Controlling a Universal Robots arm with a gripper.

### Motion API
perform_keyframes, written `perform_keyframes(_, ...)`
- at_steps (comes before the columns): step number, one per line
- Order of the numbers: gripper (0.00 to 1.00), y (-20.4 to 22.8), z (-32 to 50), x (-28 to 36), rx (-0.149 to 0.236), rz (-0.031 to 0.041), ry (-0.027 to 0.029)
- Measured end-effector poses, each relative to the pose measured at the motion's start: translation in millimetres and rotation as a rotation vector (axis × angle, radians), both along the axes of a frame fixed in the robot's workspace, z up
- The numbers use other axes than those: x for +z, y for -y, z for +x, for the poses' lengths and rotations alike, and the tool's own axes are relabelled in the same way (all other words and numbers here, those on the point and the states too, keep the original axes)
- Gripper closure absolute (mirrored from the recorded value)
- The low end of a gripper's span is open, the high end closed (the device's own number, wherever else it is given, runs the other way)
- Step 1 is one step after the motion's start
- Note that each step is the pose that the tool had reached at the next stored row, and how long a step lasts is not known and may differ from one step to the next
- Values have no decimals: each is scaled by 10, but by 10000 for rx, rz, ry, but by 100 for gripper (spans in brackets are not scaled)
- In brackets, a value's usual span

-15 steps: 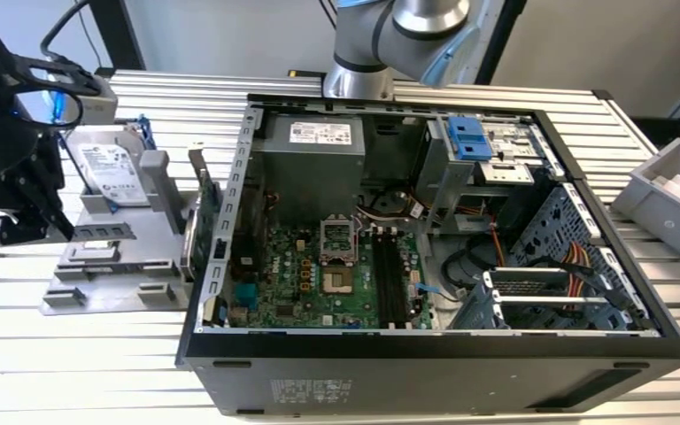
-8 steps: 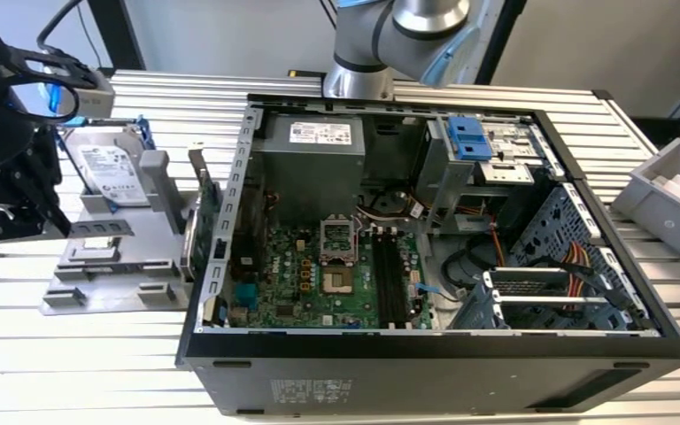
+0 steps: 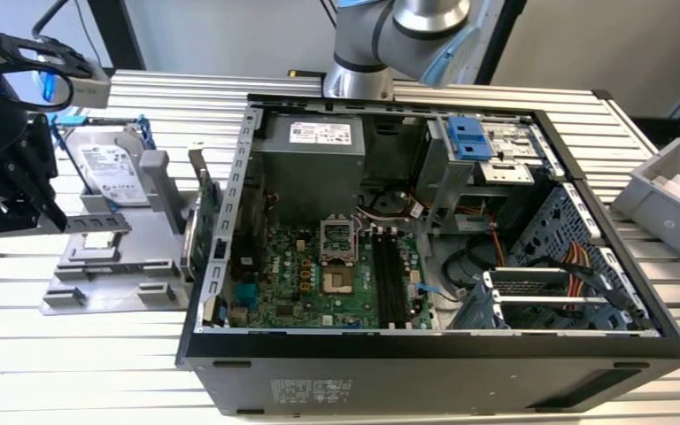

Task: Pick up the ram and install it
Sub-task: 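Pick up the ram and move it above insertion slot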

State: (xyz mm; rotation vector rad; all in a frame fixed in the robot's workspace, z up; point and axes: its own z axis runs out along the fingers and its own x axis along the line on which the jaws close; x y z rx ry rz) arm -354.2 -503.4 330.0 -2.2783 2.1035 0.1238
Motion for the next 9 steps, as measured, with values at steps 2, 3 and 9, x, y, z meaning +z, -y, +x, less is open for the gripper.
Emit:
perform_keyframes(2, 100, 0, 0, 16, 0, -1, -1)
perform_keyframes(3, 100, 0, 0, 23, 0, 0, 0)
perform_keyframes(9, 100, 0, 0, 66, 0, 0, 0)
